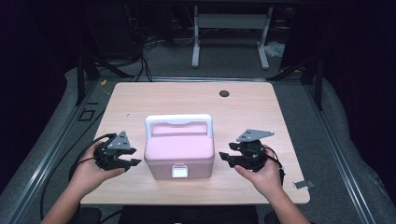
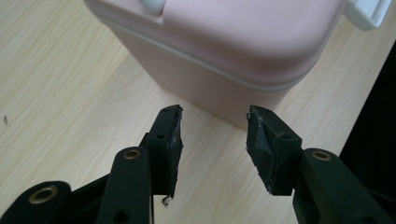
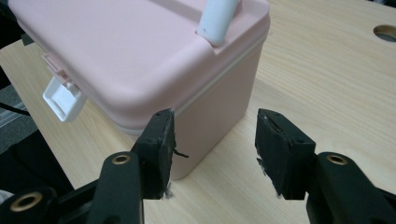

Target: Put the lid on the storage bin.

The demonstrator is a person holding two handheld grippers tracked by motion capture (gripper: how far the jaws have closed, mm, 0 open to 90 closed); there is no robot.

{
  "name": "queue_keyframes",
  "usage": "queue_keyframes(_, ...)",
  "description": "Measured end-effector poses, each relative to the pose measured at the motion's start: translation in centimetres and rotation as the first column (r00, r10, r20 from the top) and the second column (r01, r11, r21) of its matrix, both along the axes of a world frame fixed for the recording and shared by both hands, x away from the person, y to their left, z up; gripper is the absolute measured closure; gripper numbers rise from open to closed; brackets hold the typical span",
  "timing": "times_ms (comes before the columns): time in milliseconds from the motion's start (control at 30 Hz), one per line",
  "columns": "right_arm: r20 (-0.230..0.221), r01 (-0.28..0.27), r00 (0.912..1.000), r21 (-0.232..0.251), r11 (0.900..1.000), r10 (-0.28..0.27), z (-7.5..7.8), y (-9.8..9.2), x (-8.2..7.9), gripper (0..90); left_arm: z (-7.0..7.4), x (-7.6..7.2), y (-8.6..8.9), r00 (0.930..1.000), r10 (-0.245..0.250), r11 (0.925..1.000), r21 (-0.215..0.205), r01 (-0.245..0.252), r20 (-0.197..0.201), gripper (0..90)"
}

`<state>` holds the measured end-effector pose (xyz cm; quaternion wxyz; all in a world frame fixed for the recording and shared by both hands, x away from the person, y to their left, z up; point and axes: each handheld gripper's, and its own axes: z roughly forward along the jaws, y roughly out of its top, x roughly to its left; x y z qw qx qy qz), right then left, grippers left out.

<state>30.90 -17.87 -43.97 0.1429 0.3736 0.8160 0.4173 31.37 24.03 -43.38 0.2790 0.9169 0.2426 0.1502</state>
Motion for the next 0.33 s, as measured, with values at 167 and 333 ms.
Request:
queue_keyframes(167, -0.029, 0.024, 0.9993, 0.008, 1.0, -0.024, -1.1, -0.5, 0.3, 47.1, -1.1, 0.3, 1.0, 0.9992, 0.034, 0.9991, -0.025, -0.034, -0.023, 54.6)
queue_keyframes(333, -0.046, 0.044, 0.998, 0.005, 0.999, -0.043, -2.3, -0.6, 0.7, 46.1, -1.9, 0.7, 1.6, 0.997, 0.071, 0.996, -0.053, -0.073, -0.03, 54.7)
